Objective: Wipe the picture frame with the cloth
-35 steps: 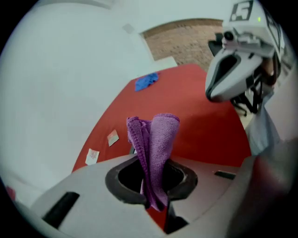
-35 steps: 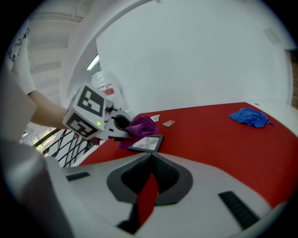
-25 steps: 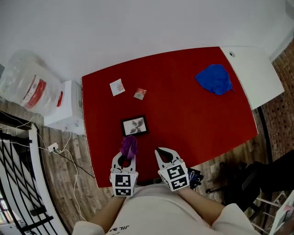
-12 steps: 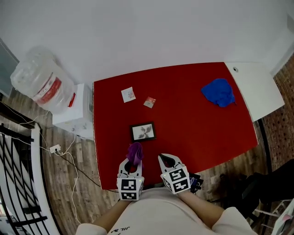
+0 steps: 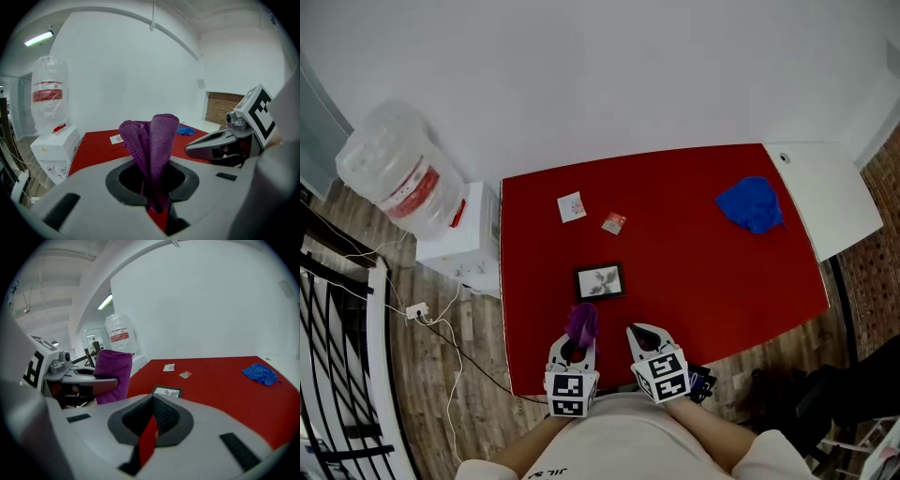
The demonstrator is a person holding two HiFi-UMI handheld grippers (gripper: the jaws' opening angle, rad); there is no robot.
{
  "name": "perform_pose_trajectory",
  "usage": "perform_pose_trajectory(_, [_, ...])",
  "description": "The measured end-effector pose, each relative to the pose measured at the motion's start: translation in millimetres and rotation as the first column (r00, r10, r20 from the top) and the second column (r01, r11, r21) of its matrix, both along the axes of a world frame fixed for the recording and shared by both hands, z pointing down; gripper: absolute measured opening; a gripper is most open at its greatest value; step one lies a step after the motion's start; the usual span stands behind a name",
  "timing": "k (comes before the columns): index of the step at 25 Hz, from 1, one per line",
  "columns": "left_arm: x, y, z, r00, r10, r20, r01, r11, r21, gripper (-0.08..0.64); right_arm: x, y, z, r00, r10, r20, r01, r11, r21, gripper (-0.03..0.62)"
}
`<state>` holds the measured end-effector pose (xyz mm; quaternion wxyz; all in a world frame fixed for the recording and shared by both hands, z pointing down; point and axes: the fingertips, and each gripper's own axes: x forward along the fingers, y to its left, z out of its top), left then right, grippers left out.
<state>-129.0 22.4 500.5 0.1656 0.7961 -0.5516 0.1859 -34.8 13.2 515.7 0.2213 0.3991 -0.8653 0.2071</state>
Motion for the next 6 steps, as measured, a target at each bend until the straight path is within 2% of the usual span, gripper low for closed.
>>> perform_pose_trajectory(6, [0.2, 4.7, 4.5, 1.0, 0.014, 0.005, -0.014, 1.0, -0.01, 0.06, -2.7, 3.6, 2.1, 1.0, -0.008, -0.003, 0.008, 1.0, -0.009, 0.003])
